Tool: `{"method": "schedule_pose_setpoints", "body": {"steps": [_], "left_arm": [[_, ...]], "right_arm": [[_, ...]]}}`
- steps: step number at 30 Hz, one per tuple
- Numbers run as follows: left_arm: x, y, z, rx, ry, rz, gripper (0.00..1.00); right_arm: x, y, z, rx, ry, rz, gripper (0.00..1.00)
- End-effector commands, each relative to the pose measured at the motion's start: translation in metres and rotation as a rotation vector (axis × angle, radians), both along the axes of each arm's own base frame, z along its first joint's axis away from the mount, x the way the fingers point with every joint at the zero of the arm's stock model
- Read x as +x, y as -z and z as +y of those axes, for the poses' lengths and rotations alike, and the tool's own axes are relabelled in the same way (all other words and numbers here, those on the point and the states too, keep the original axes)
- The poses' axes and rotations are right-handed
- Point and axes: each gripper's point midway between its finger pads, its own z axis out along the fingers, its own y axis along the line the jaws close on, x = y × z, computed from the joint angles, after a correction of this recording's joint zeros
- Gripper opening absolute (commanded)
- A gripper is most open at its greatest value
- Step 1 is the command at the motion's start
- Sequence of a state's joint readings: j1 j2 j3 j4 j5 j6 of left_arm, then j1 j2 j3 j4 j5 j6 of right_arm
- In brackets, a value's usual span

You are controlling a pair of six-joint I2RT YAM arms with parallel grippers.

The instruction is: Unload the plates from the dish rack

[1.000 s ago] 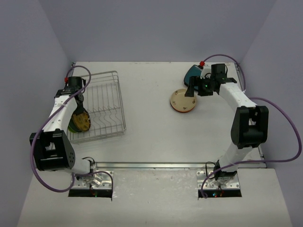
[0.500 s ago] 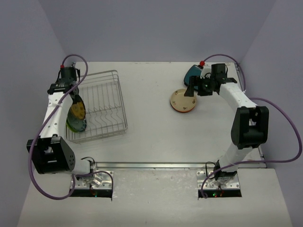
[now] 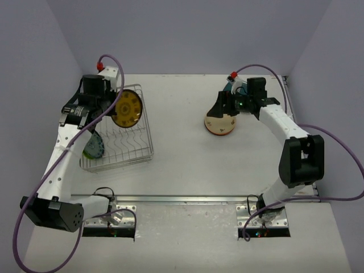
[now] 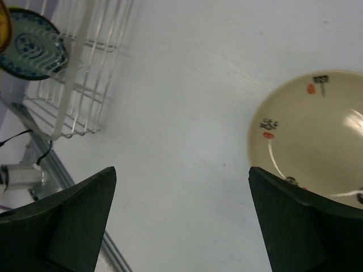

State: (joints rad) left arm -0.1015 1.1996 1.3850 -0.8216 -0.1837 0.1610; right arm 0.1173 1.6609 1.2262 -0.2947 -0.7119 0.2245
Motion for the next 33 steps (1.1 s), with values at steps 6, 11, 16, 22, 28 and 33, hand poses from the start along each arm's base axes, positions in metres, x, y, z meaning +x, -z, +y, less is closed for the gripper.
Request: {"method": "schedule_pose_setpoints", "body": {"steps": [6,11,16,22,28,33], "left_arm": [[-0.007,-0.016,-0.117,-0.486,0.461,0.025,0.00],[-0.012,-0.012,-0.132,-0.564,0.521,0.071,0.00],[-0.015,-0.010,-0.137,-0.586,0.546,0.087,0.00],[-0.013,-0.009,-0.129,-0.566,0.486,0.076,0.20],[0.014,0.012,-0.032,-0.331,0.016,0.026,1.00],[0.008,0.044,0.042,-0.268,-0.259,0.099,1.00]], "right_arm": [[-0.028,-0.079,0.126,0.180,-0.307,-0.172,0.96],[-0.030,-0.079,0.169,0.176,-0.359,-0.161,0.89],[-0.016,-0.078,0.190,0.158,-0.336,-0.159,0.46],[-0.012,-0.078,0.182,0.139,-0.304,-0.152,0.00],[0.011,-0.046,0.095,0.087,-0.110,-0.076,0.00],[0.028,0.006,-0.003,-0.032,0.088,-0.014,0.00]]}}
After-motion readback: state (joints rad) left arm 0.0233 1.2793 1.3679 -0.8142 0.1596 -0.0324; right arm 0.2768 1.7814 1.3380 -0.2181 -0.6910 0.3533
